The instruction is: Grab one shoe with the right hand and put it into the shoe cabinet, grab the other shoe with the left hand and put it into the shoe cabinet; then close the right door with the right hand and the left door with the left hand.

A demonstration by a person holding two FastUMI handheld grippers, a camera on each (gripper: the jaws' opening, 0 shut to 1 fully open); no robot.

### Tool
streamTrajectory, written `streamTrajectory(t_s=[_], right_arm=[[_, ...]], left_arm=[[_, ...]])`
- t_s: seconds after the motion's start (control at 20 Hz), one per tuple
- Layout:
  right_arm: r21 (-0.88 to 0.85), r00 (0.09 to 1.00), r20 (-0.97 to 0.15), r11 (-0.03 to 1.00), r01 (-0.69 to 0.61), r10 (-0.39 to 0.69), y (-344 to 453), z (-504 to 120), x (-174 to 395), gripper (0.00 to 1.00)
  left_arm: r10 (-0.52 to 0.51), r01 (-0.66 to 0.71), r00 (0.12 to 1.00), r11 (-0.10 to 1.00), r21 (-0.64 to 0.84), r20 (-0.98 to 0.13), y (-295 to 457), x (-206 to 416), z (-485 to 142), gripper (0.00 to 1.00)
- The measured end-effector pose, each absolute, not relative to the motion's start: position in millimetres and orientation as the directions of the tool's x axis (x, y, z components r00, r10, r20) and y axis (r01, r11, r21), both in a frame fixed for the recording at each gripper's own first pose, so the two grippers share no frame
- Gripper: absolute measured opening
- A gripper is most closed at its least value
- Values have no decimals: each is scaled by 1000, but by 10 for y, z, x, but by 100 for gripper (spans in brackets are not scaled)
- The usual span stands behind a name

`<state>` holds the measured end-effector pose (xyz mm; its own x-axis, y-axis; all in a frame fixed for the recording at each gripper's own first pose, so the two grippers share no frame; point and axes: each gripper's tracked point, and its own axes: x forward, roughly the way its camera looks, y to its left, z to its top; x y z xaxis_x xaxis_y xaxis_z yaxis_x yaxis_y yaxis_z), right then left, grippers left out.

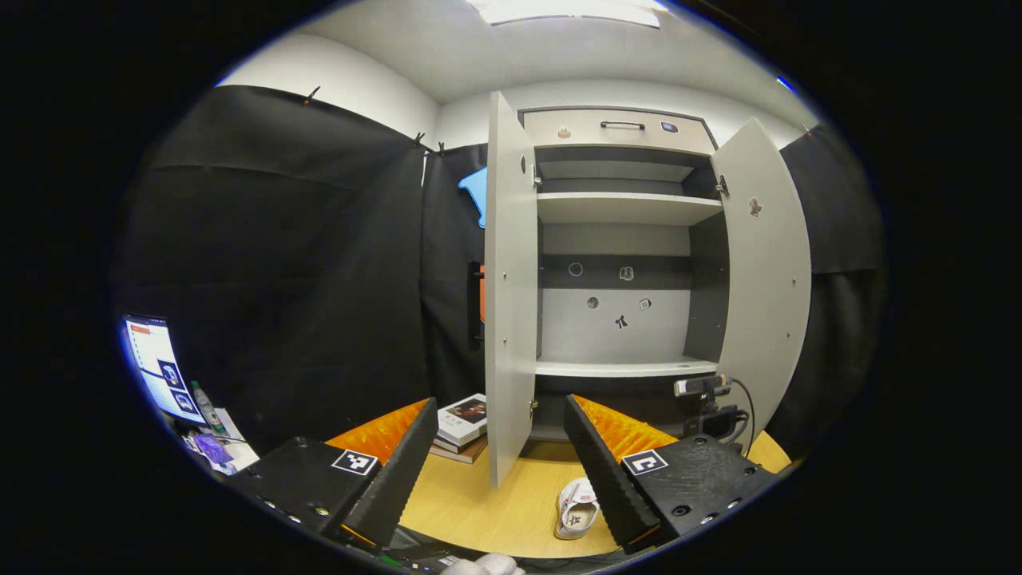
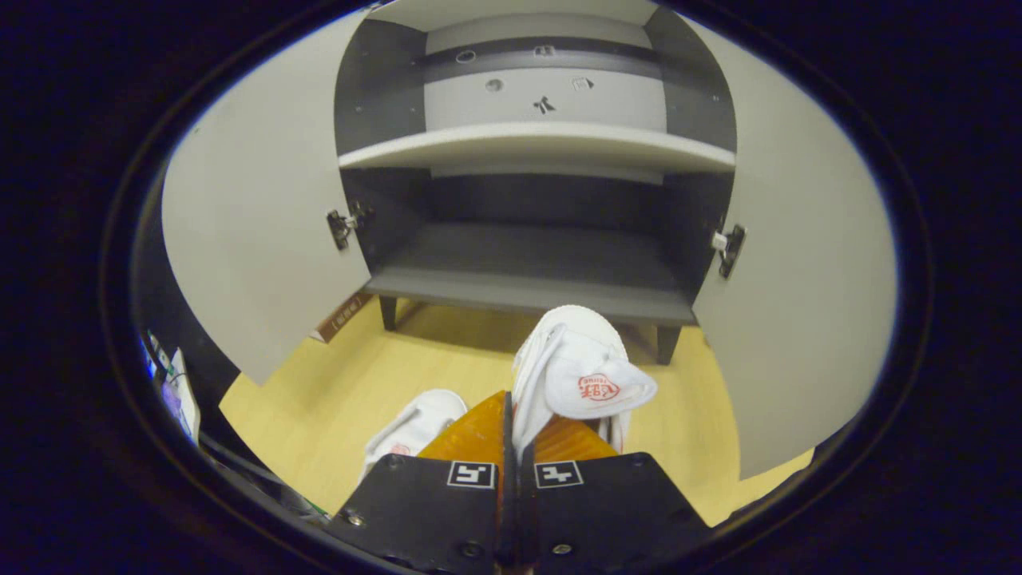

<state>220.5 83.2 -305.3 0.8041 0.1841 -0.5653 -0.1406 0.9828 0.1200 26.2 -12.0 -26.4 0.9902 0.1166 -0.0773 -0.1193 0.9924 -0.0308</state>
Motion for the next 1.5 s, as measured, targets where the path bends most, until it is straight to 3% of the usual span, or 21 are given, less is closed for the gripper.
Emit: streamTrajectory(t_s=[0.05, 0.1, 0.4, 0.65, 0.9, 1.2, 1.5], right_arm=[[120, 821, -537, 980, -156, 196, 855, -2818, 2241, 5], [122, 837, -506, 978, -172, 210, 877, -2600, 2282, 5], [133, 897, -380, 973, -188, 225, 823, -1479, 2779, 5], [90, 942, -297, 986, -137, 158, 643, -847, 3452, 5], [36, 947, -308, 996, -87, 93, 503, -725, 4221, 5], [-64, 907, -416, 993, -97, 62, 513, -1024, 4953, 5], [-64, 828, -555, 989, -136, 78, 551, -1430, 5182, 5]], left_arm=[[114, -117, 990, 993, -34, -83, -135, 276, -286, 84], [115, -118, 990, 992, -35, -82, -147, 273, -286, 95], [109, -110, 992, 994, -20, -61, -254, 294, -259, 95], [124, -125, 991, 992, -24, -54, -262, 291, -264, 95], [144, -145, 989, 989, -19, -42, -253, 303, -218, 95], [185, -186, 982, 983, -13, -42, -219, 333, -208, 95], [213, -214, 976, 977, -12, -41, -183, 374, -216, 95]])
